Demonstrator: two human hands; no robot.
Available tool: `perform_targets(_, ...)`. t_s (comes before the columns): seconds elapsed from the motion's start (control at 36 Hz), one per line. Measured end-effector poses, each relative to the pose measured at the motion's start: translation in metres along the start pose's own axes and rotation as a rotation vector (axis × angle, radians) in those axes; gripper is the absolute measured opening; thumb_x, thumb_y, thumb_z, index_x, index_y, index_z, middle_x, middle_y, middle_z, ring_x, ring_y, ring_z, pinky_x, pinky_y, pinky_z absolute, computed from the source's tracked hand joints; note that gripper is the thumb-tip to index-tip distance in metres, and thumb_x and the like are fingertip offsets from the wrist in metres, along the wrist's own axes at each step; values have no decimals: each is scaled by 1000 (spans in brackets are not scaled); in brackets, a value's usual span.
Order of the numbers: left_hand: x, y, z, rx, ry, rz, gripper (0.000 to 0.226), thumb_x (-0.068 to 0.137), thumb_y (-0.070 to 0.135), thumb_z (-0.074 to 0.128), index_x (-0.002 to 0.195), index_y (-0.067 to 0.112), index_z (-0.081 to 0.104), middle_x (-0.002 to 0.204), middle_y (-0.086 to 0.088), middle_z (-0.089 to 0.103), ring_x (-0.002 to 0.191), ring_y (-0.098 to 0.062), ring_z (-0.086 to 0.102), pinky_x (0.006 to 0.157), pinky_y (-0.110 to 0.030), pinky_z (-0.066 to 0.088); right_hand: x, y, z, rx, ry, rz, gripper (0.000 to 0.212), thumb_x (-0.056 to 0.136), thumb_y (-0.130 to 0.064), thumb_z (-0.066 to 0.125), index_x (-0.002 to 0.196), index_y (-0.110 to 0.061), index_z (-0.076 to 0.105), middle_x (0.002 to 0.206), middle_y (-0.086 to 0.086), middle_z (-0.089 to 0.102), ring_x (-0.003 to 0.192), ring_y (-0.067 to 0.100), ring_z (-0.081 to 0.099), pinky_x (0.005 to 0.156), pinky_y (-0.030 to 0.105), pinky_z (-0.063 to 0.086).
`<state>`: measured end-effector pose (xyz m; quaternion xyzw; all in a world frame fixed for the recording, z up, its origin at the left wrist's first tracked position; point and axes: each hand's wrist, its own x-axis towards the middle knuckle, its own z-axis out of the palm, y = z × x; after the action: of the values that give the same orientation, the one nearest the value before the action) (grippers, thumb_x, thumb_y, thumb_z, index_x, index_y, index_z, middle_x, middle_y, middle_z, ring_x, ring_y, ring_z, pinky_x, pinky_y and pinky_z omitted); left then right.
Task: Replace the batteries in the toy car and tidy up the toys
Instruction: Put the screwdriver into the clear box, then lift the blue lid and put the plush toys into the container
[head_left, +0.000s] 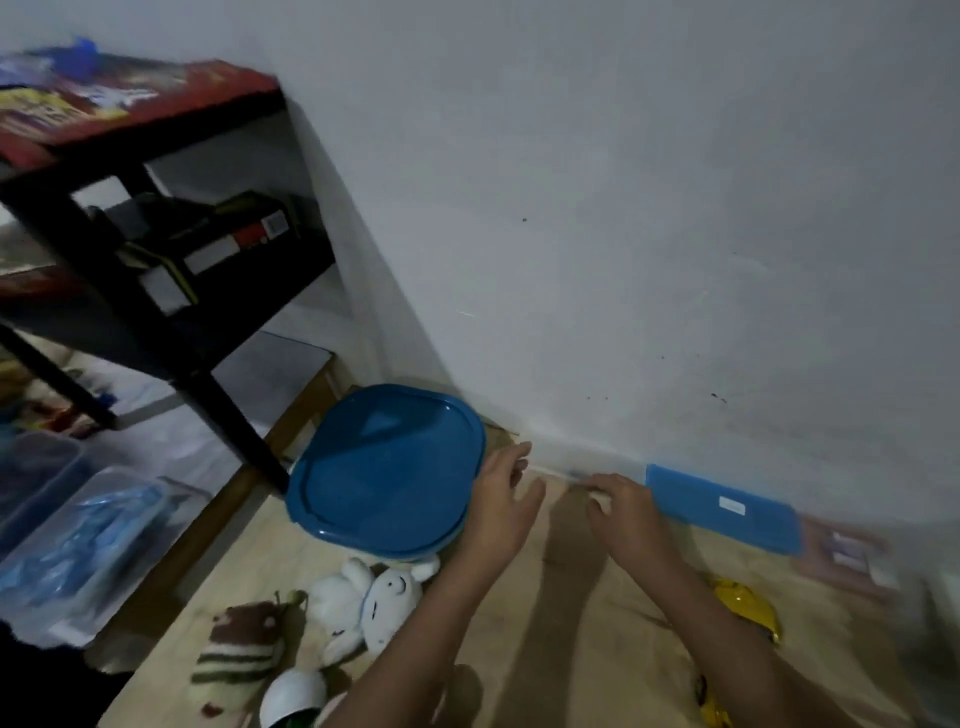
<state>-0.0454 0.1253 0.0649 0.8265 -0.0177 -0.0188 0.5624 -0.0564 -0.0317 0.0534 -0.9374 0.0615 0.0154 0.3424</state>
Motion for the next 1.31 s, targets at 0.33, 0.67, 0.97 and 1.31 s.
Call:
perform_targets(0.33, -40, -78, -195, 10, 211, 0, 58, 83, 25, 69, 131, 33, 38, 131, 11, 39, 119, -4, 42, 99, -23, 39, -10, -131, 67, 210, -116, -115, 25, 87, -2, 57, 110, -6, 66, 106, 5, 67, 95, 11, 59, 90, 18, 45)
perform_targets(0.67, -16, -162, -241, -160, -241, -125, 119, 53, 44, 89, 143, 36, 11, 134, 38, 22, 133, 3, 30, 107, -14, 28, -3, -213, 162, 134, -249, -76, 20, 92, -11, 52, 106, -9, 65, 102, 3, 64, 89, 10, 57, 69, 5, 42)
perform_targets(0.97, 5, -168, -239, -286, -305, -16, 106, 47, 32, 92, 132, 37, 30, 131, 25, 48, 125, 5, 45, 98, -16, 41, 8, -253, 192, -145, -398, -81, 29, 72, -23, 72, 90, -4, 59, 86, 14, 66, 76, 29, 63, 66, 38, 54)
perform_targets(1.31, 3, -173, -237, -318, -302, -56, 103, 62, -13, 79, 130, 40, 22, 130, 28, 38, 118, 20, 41, 90, -7, 41, 17, -266, 190, -345, -406, -182, 26, 68, -24, 69, 69, -8, 49, 65, 4, 47, 66, 23, 51, 54, 28, 38)
